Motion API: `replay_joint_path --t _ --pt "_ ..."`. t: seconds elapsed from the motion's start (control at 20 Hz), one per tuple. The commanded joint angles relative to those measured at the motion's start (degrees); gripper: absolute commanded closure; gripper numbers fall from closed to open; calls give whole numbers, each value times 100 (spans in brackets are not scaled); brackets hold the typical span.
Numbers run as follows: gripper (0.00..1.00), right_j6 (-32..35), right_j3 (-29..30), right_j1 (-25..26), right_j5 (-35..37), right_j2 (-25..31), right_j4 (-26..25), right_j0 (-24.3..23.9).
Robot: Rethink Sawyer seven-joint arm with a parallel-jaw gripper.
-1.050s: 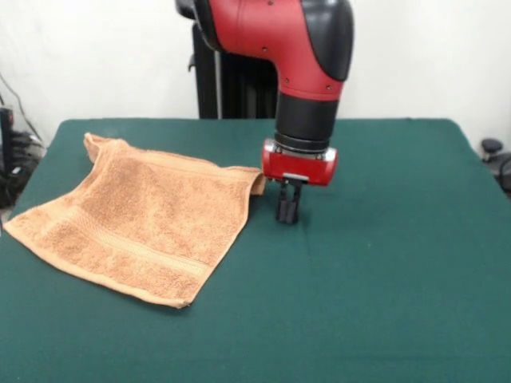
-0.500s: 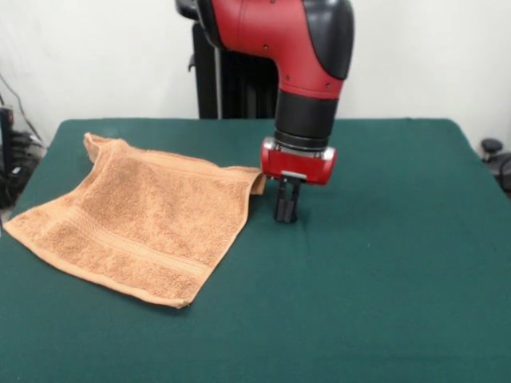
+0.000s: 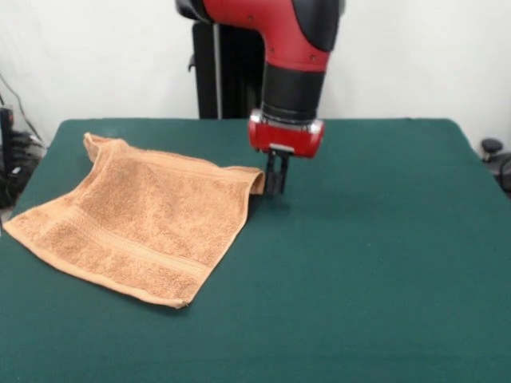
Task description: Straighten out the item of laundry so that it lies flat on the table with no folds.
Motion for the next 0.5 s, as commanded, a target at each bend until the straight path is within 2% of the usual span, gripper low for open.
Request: replay_joint_path --t 0.05,0.15,0.3,0.5 --pt "100 489 468 -973 1644 322 -196 -212" --pt "100 375 418 -1237 2004 284 -279 -310" --pt "100 202 268 -1340 2256 339 -458 -562" --pt "100 -181 -156 -1004 2213 562 -852 -1193"
